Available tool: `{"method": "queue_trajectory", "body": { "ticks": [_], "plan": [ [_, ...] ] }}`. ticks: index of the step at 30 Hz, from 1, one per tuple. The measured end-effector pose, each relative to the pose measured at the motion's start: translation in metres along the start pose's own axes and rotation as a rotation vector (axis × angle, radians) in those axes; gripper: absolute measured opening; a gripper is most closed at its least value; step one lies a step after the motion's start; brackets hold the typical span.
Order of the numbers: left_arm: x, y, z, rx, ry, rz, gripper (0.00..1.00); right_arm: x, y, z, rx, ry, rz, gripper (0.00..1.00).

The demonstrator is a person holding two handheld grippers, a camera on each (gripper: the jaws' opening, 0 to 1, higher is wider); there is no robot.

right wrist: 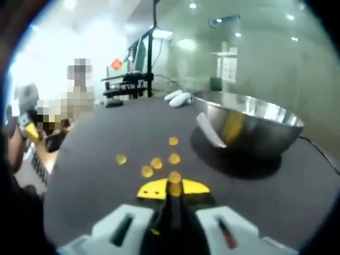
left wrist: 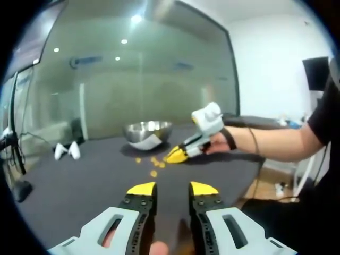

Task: Pick up the QQ candy scattered on the table and place it into the stainless steel bowl on the table

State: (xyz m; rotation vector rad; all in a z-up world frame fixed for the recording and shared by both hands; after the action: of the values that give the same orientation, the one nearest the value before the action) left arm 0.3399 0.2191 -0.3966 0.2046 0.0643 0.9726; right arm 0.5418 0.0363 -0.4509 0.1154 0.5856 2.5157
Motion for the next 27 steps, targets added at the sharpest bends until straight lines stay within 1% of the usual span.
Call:
{"method": "queue_trajectory", "body": {
  "ticks": [3,9,12,15,17,19,21,23,27],
  "plan": [
    [-0.001,0.001,0.002,-0.004,-0.002,-0.001,0.25,0.0,0.002,0.0,-0.005,-0.016,0.009,0.09],
    [-0.001,0.001,0.002,-0.003,-0.002,0.002,0.25,0.004,0.008,0.004,-0.014,-0.013,0.008,0.09],
    [-0.002,0.001,0.003,-0.004,-0.006,-0.003,0.25,0.003,0.014,0.007,-0.019,-0.019,-0.004,0.09],
    [-0.002,0.001,0.002,-0.004,-0.006,-0.001,0.25,0.003,0.025,0.014,-0.059,-0.026,-0.035,0.09],
    [-0.002,0.001,0.002,-0.004,-0.003,0.002,0.25,0.002,0.031,0.018,-0.066,-0.036,-0.067,0.09],
    [-0.002,0.0,0.001,-0.003,0.0,0.001,0.25,-0.001,0.036,0.025,-0.083,-0.005,-0.11,0.09],
    [-0.003,0.0,0.0,0.003,-0.004,-0.001,0.25,-0.002,0.04,0.03,-0.091,-0.007,-0.125,0.09],
    [-0.004,0.0,0.0,0.004,-0.004,-0.003,0.25,-0.006,0.043,0.038,-0.115,-0.019,-0.143,0.09],
    [-0.003,-0.001,0.0,0.004,-0.003,0.0,0.25,-0.015,0.048,0.061,-0.172,-0.021,-0.182,0.09]
  ]
}}
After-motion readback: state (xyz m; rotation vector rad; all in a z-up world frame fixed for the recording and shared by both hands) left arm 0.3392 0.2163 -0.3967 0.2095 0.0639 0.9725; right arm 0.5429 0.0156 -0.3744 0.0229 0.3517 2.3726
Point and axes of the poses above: the point that each gripper's makers call its tool centre point, and the gripper's own axes: y roughly backward along the fingers, x roughly to its left, z roughly out of its top, the point moved 7 cm from there along y, roughly backward along the fingers, and after that the axes turned 1 degree about x, right-handed, at the moved point
